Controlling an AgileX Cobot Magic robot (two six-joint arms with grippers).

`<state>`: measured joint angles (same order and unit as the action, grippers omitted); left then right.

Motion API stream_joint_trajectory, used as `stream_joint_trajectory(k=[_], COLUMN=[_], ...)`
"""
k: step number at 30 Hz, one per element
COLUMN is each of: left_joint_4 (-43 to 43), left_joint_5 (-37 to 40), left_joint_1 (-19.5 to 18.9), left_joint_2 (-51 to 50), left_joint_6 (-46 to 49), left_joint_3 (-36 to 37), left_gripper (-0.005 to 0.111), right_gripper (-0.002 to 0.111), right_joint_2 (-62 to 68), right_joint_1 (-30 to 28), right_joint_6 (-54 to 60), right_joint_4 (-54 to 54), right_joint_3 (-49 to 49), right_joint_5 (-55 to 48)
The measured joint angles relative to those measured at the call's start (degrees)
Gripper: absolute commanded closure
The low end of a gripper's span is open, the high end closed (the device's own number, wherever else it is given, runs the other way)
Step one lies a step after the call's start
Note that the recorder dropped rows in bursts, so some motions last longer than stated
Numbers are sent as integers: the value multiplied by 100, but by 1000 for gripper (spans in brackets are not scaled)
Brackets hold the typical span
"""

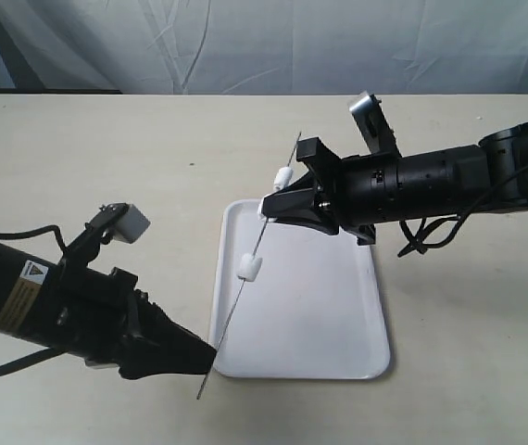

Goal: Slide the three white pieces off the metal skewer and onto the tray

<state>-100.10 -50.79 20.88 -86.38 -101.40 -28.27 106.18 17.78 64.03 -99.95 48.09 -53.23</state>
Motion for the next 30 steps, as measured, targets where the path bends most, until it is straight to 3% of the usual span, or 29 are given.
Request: stream_joint_trajectory(k=[17, 20, 25, 30], left_joint_4=[0, 0, 0, -26], left_joint_5=[-132, -246, -403, -371], left_joint_1=[0, 0, 0, 0], left_joint_2=[-327, -327, -327, -349], left_joint_6=[118, 118, 121, 95], left_joint_3=[0, 0, 0, 12], left_gripper=[73, 79, 107, 107], right_gripper=[109, 109, 109, 109], right_joint_2=[0, 0, 0, -22], right_joint_1=[0, 0, 52, 175], right_joint_6=[22, 22, 65, 111], right_joint_4=[0, 0, 0, -34], right_joint_3=[0, 0, 0, 2], right_joint_5=[-403, -403, -403, -338])
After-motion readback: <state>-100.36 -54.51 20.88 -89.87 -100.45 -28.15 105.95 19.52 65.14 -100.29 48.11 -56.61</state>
